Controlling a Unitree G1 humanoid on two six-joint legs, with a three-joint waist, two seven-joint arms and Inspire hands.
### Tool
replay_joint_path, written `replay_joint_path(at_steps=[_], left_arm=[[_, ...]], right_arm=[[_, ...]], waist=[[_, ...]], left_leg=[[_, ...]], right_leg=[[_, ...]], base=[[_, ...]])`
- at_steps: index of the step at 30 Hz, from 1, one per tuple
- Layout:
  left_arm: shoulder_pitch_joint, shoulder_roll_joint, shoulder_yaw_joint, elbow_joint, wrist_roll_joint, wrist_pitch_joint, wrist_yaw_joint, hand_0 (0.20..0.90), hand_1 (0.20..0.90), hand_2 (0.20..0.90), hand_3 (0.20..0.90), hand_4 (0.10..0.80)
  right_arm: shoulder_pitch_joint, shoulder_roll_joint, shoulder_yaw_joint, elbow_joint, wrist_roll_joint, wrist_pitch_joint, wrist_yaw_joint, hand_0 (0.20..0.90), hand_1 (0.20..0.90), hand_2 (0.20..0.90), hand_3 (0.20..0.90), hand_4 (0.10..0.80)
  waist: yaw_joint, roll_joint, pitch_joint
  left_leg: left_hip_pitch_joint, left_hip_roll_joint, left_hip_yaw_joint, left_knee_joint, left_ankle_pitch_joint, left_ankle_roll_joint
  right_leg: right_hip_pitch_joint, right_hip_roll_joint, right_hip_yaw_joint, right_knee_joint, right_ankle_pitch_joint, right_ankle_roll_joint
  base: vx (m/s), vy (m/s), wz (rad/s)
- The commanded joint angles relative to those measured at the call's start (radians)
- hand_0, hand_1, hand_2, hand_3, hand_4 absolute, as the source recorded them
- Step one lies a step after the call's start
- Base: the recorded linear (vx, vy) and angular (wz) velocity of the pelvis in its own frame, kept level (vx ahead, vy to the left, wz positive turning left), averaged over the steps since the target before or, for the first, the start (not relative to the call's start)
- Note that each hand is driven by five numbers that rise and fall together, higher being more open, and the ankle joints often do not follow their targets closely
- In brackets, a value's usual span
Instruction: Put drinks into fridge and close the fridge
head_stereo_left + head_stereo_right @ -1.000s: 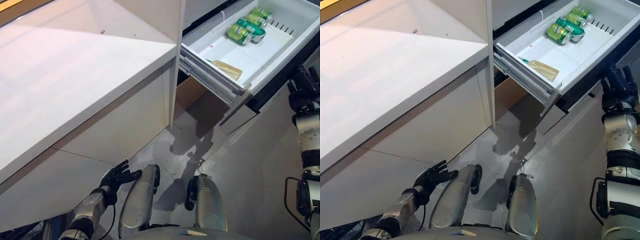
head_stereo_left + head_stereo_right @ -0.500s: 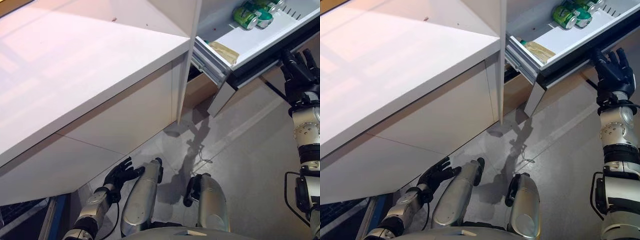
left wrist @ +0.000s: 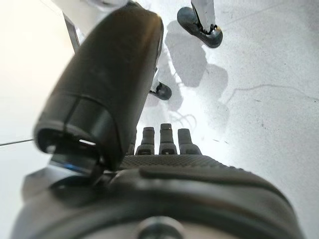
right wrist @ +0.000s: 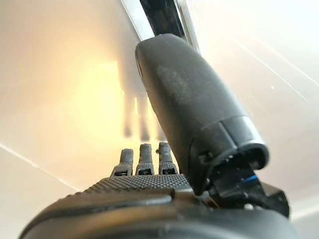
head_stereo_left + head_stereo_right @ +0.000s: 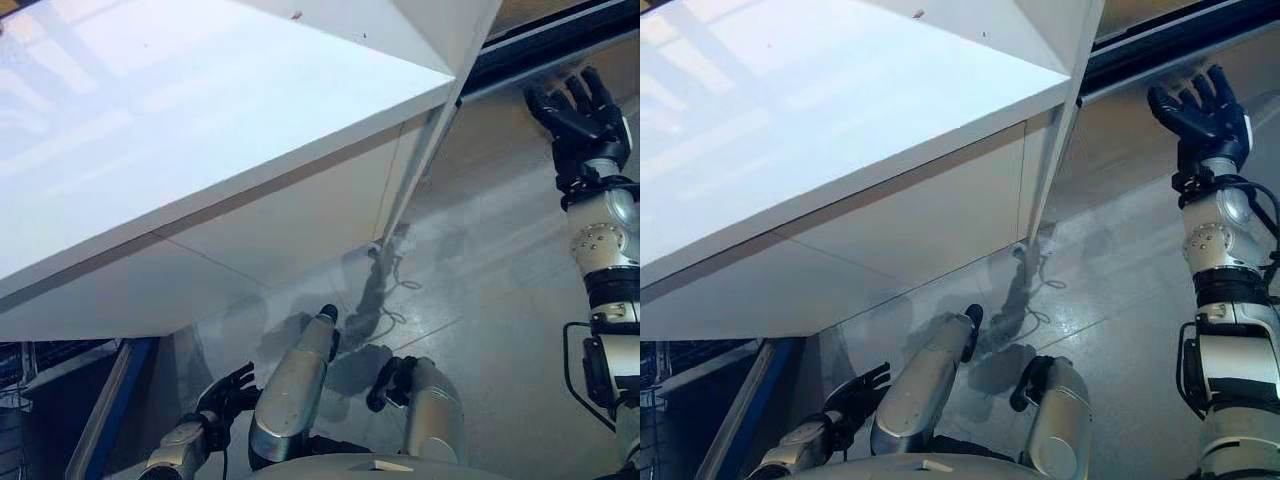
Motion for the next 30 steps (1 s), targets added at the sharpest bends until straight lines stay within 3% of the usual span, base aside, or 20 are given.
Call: replay_joint_path(at_steps=[1, 9, 16, 23, 30], left_arm=[[0.033, 0.069, -0.035, -0.044, 0.022, -0.048, -0.001, 0.900, 0.900, 0.900, 0.900, 0.800], [-0.004, 0.071, -0.032, -0.014, 0.031, -0.033, 0.019, 0.900, 0.900, 0.900, 0.900, 0.800], [-0.015, 0.046, -0.035, 0.044, 0.093, 0.009, 0.005, 0.900, 0.900, 0.900, 0.900, 0.800], [0.013, -0.003, -0.011, 0.064, 0.077, 0.016, -0.012, 0.900, 0.900, 0.900, 0.900, 0.800], [-0.015, -0.014, 0.007, 0.092, 0.069, 0.058, -0.029, 0.900, 0.900, 0.900, 0.900, 0.800]], right_arm=[[-0.153, -0.055, 0.018, -0.078, -0.017, -0.098, 0.017, 0.900, 0.900, 0.900, 0.900, 0.800], [-0.076, 0.000, 0.008, -0.080, 0.030, -0.079, 0.048, 0.900, 0.900, 0.900, 0.900, 0.800], [0.209, 0.172, 0.000, -0.129, 0.017, 0.060, 0.129, 0.900, 0.900, 0.900, 0.900, 0.800], [0.595, 0.360, 0.027, -0.073, -0.181, 0.108, 0.192, 0.900, 0.900, 0.900, 0.900, 0.800], [0.723, 0.442, 0.038, 0.138, -0.310, 0.124, 0.215, 0.900, 0.900, 0.900, 0.900, 0.800]], waist=[[-0.016, -0.011, -0.046], [-0.061, -0.043, -0.082], [-0.136, -0.084, -0.214], [-0.201, -0.076, -0.359], [-0.235, -0.067, -0.396]], left_leg=[[0.102, 0.012, 0.110, -0.112, -0.078, 0.098], [0.176, 0.045, 0.148, -0.257, -0.017, 0.089], [0.317, 0.057, 0.197, -0.430, 0.003, 0.075], [0.449, 0.062, 0.229, -0.597, 0.026, 0.071], [0.506, 0.068, 0.266, -0.655, 0.039, 0.063]], right_leg=[[0.014, 0.081, 0.028, -0.078, 0.113, -0.024], [0.068, 0.121, 0.060, -0.324, 0.235, 0.017], [0.211, 0.159, 0.123, -0.605, 0.320, 0.061], [0.312, 0.189, 0.155, -0.754, 0.364, 0.087], [0.359, 0.204, 0.131, -0.792, 0.365, 0.087]], base=[[-0.098, 0.056, 0.00], [-0.095, 0.047, -0.22], [0.050, 0.027, -0.37], [0.076, 0.017, -0.26], [0.000, 0.013, -0.15]])
